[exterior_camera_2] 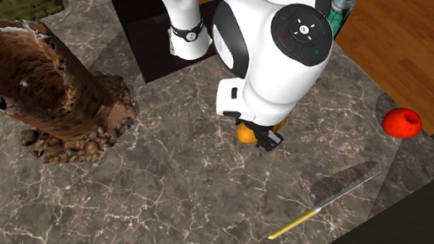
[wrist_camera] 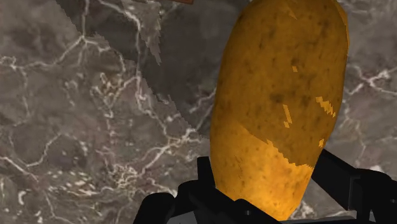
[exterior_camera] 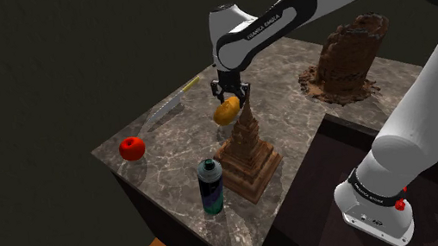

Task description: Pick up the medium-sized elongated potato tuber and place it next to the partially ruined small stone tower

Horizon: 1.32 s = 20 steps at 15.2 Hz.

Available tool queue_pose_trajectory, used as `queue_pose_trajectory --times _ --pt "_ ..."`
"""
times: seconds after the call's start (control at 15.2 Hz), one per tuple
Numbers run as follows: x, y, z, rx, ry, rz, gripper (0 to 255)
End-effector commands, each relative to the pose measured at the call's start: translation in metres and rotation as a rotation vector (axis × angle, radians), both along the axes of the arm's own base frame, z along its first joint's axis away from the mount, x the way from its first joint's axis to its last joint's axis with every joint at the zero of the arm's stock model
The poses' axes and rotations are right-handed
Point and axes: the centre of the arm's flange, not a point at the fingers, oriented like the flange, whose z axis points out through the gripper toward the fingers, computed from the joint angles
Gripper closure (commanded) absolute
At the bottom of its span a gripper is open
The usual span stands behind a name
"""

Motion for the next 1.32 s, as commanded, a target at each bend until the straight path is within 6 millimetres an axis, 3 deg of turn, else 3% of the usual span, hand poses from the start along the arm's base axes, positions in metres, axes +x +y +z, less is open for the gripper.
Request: queue_pose_trajectory --times 0.0,1.25 --pt "0.0 0.001 -0.001 0.001 0.001 0.001 255" --pt "0.0 0.001 0.095 0.001 0.001 0.001 255"
